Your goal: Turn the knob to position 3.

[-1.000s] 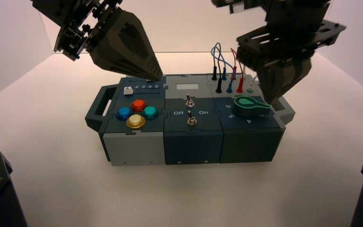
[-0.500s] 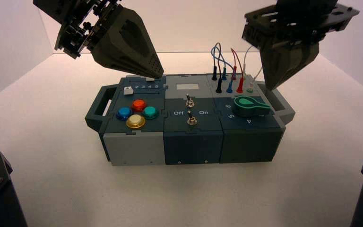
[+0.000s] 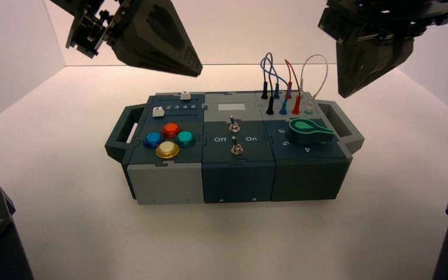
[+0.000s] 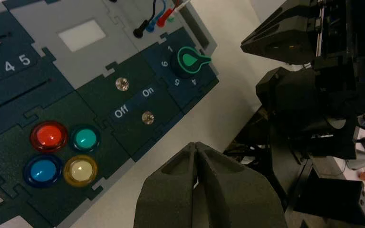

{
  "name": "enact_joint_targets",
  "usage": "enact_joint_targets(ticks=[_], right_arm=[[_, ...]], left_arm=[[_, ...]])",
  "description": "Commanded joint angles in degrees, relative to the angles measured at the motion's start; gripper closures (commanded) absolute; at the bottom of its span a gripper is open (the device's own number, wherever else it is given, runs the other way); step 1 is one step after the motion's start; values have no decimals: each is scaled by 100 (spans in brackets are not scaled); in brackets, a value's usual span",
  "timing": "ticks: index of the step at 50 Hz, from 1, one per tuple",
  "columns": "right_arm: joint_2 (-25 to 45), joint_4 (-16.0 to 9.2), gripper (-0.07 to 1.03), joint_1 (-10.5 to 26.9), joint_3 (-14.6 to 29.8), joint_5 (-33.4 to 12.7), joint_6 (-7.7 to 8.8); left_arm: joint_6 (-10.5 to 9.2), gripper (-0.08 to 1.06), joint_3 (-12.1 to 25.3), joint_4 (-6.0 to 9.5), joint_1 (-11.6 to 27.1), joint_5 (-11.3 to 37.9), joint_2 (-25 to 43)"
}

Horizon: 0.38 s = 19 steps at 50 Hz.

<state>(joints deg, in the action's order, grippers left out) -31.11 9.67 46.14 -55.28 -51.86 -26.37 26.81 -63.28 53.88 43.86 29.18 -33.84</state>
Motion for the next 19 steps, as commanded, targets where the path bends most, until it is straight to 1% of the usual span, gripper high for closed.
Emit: enact_joint_targets(ticks=[1,19], right_arm=[[-123,18,98,-26,62,-26,9],[-141,-9,98,-26,26,-26,9]], left_arm=[[35,101,141,26,18,-26,-44],[35,101,158,26,26,-35,-18]])
